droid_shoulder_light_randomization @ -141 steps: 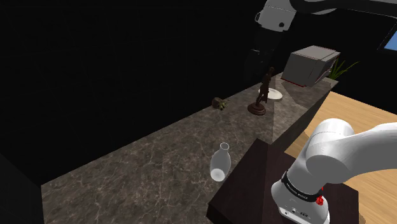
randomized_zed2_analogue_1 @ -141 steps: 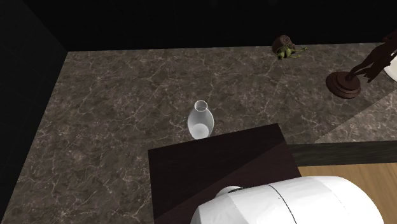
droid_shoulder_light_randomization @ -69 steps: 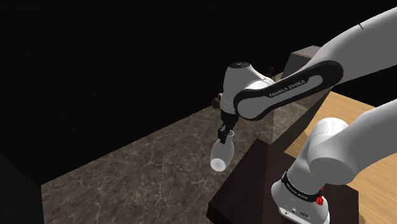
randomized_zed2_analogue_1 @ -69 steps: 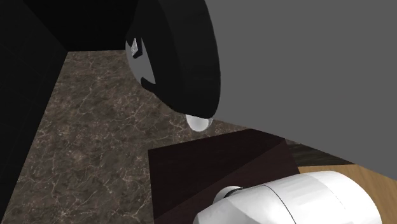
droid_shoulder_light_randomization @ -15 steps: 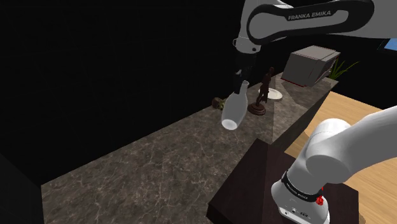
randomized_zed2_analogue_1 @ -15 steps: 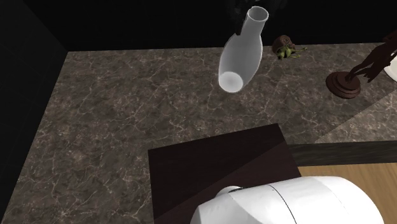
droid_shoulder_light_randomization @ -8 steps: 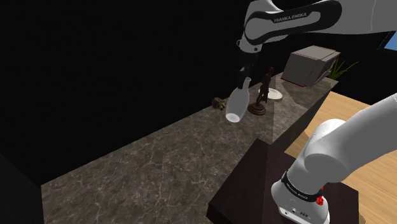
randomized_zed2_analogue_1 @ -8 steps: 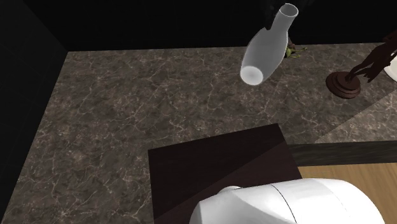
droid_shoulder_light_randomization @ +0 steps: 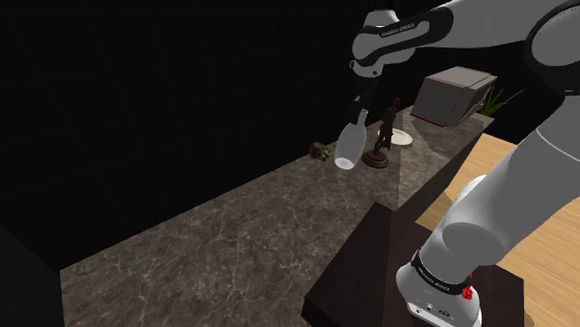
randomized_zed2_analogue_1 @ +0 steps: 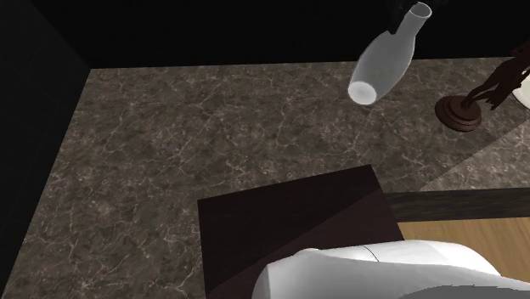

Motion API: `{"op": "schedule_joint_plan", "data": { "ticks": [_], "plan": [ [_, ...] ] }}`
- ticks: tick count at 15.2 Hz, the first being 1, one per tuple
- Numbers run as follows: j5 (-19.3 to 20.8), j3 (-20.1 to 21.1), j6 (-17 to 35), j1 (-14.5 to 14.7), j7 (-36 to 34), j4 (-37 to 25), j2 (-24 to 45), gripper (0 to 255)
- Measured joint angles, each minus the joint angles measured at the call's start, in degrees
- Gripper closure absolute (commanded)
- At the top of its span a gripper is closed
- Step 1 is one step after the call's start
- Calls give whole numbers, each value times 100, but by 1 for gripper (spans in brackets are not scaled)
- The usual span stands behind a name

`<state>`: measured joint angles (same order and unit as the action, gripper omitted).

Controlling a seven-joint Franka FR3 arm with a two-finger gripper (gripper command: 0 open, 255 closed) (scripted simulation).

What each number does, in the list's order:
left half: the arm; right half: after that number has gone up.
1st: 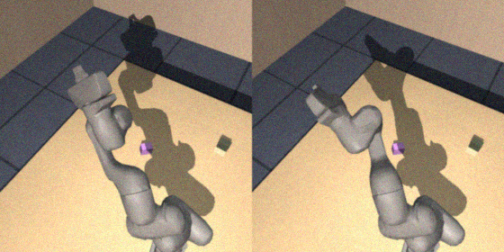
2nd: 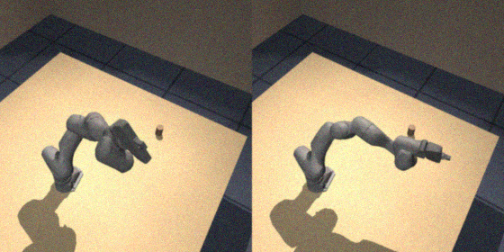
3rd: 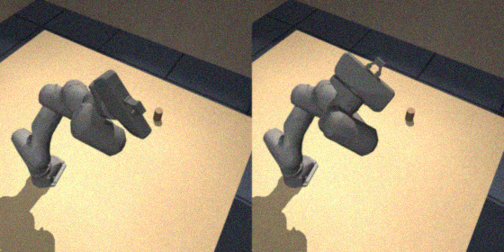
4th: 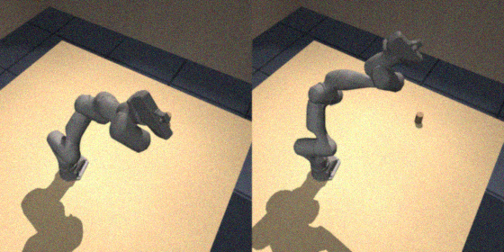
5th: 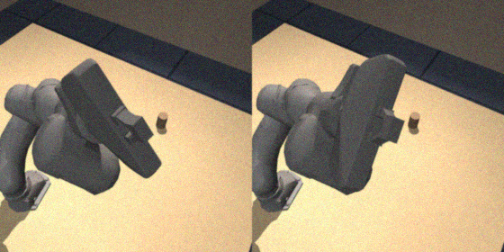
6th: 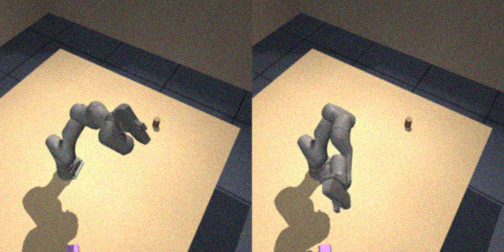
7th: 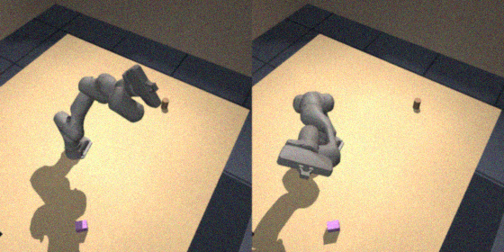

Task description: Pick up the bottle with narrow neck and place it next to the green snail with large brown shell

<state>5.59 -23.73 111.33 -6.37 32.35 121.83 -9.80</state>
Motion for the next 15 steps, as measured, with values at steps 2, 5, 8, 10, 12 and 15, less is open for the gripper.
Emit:
{"op": "schedule_joint_plan", "data": {
  "ticks": [2, 5, 8, 10, 12, 15],
  "plan": [
    [-139, -161, 38, -65, 295, -327, 380, 255],
    [-405, -394, 99, -219, 796, -830, 985, 255],
    [-757, -519, 134, -399, 1226, -1415, 1679, 255],
    [-971, -583, 83, -576, 1522, -1814, 2082, 255],
    [-1205, -599, 55, -765, 1772, -2236, 2535, 255],
    [-1538, -590, -165, -1137, 2128, -3071, 3233, 255]
  ]
}}
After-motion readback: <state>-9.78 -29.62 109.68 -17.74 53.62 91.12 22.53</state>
